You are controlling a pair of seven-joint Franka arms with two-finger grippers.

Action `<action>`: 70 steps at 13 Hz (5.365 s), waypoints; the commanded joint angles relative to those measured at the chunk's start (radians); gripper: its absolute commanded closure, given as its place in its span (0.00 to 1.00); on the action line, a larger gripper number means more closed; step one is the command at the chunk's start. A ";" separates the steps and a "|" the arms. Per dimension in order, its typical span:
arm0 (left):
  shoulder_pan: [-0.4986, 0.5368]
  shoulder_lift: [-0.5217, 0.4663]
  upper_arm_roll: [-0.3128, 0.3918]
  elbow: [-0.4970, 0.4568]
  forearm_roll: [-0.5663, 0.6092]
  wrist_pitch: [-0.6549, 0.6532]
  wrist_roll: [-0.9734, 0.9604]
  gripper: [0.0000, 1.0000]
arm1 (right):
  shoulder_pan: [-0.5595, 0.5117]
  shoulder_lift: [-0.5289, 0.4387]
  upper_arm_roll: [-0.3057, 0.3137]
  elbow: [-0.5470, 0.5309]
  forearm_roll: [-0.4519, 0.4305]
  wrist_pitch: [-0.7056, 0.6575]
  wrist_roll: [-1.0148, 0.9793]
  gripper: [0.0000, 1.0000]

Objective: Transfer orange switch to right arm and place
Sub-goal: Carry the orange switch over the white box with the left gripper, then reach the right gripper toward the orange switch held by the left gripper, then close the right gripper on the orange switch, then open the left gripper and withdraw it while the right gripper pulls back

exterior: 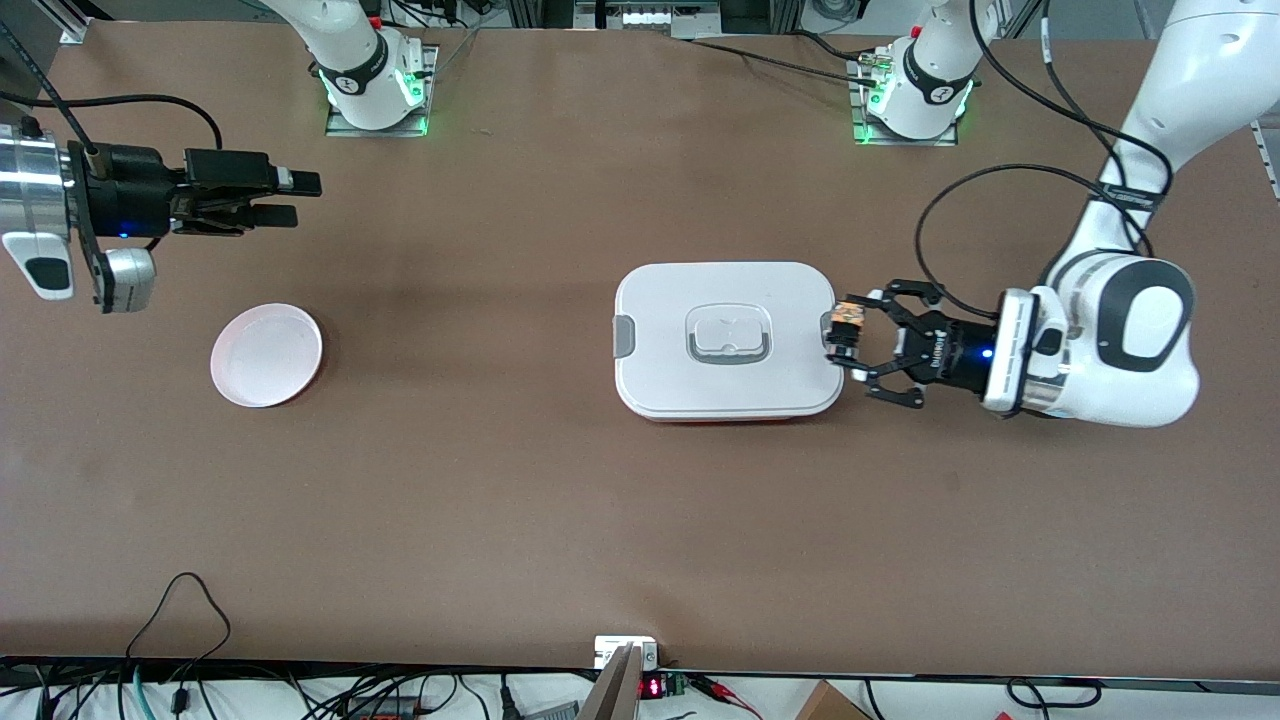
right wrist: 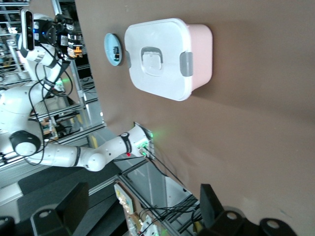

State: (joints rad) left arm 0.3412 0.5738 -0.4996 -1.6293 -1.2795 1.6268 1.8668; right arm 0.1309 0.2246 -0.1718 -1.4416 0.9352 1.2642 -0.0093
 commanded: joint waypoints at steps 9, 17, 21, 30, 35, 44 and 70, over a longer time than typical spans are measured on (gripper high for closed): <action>-0.272 -0.031 -0.320 0.107 -0.181 0.773 -0.185 1.00 | -0.036 0.082 0.011 -0.243 0.511 0.053 -0.073 0.00; -0.412 -0.025 -0.318 0.157 -0.224 0.961 -0.213 1.00 | 0.045 0.096 0.047 -0.344 0.658 0.160 -0.054 0.00; -0.412 -0.026 -0.318 0.157 -0.224 0.961 -0.213 1.00 | 0.052 0.079 0.144 -0.342 0.712 0.265 0.035 0.00; -0.412 -0.026 -0.318 0.157 -0.224 0.961 -0.213 1.00 | 0.110 0.070 0.170 -0.358 0.766 0.328 0.160 0.00; -0.412 -0.026 -0.318 0.157 -0.222 0.961 -0.213 1.00 | 0.115 0.055 0.170 -0.365 0.766 0.328 0.157 0.09; -0.412 -0.025 -0.318 0.157 -0.222 0.961 -0.213 1.00 | 0.107 0.030 0.170 -0.411 0.766 0.311 0.017 0.95; 0.229 0.166 0.182 0.356 0.148 0.211 -0.030 0.00 | -0.152 0.012 0.170 -0.404 -0.287 0.228 -0.527 1.00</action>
State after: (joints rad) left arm 0.5773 0.7435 -0.3577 -1.3455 -1.2305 1.8508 1.8959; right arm -0.0044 0.2637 -0.0138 -1.8256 0.7996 1.4573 -0.4289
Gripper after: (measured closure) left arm 0.000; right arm 0.674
